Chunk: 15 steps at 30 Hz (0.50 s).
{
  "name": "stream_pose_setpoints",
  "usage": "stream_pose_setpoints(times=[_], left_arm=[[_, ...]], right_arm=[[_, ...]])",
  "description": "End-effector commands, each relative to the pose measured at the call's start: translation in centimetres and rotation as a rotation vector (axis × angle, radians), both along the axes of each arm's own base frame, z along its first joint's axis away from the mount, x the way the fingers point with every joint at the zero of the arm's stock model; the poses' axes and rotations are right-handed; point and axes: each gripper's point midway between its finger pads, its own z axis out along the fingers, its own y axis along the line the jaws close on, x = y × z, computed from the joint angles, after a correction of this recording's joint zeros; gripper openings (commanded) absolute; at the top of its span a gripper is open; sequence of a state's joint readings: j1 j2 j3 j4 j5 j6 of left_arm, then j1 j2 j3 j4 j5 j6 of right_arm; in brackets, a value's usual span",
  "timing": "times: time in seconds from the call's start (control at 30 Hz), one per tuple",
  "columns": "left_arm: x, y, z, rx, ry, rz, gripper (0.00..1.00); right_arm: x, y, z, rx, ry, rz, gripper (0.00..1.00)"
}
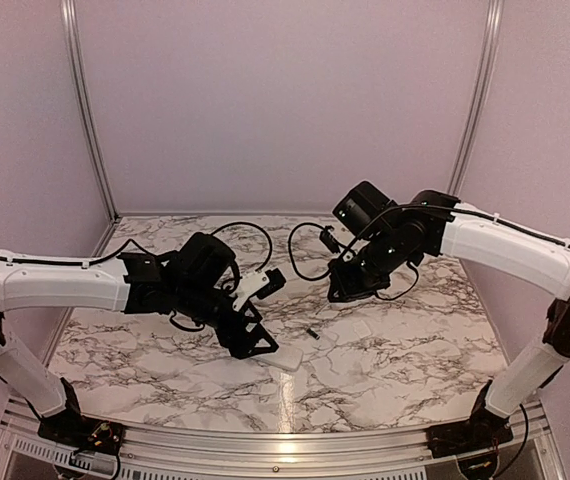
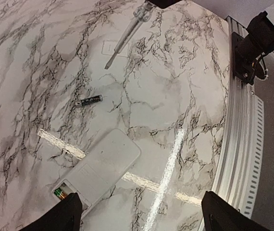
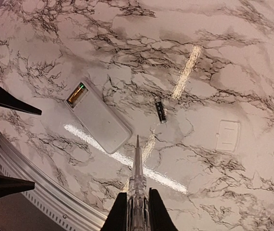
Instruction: Unload the batteries from the remote control
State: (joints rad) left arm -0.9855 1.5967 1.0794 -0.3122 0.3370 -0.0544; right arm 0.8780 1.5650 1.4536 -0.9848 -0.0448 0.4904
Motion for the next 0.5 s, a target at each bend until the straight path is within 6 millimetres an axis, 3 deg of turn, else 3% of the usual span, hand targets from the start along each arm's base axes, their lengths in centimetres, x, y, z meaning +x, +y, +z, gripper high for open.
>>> stream_pose_setpoints(times=[0.0, 0.13, 0.47], left_arm=[[0.9, 2.5, 0.1, 0.083, -0.456, -0.254, 0.93], [-0.5, 4.0, -3.2, 0.153, -0.591, -0.549, 0.94], [3.7, 3.7, -6.6, 0.204, -0.604, -0.721, 0.94]], right_arm=[[-0.2, -1.1, 0.1, -0.016, 0.001, -0.024, 0.00], [-0.5, -1.4, 0.2, -0.010, 0.009, -0.029, 0.00], [-2.5, -3.7, 0.8, 0.000, 0.033, -0.083, 0.00]])
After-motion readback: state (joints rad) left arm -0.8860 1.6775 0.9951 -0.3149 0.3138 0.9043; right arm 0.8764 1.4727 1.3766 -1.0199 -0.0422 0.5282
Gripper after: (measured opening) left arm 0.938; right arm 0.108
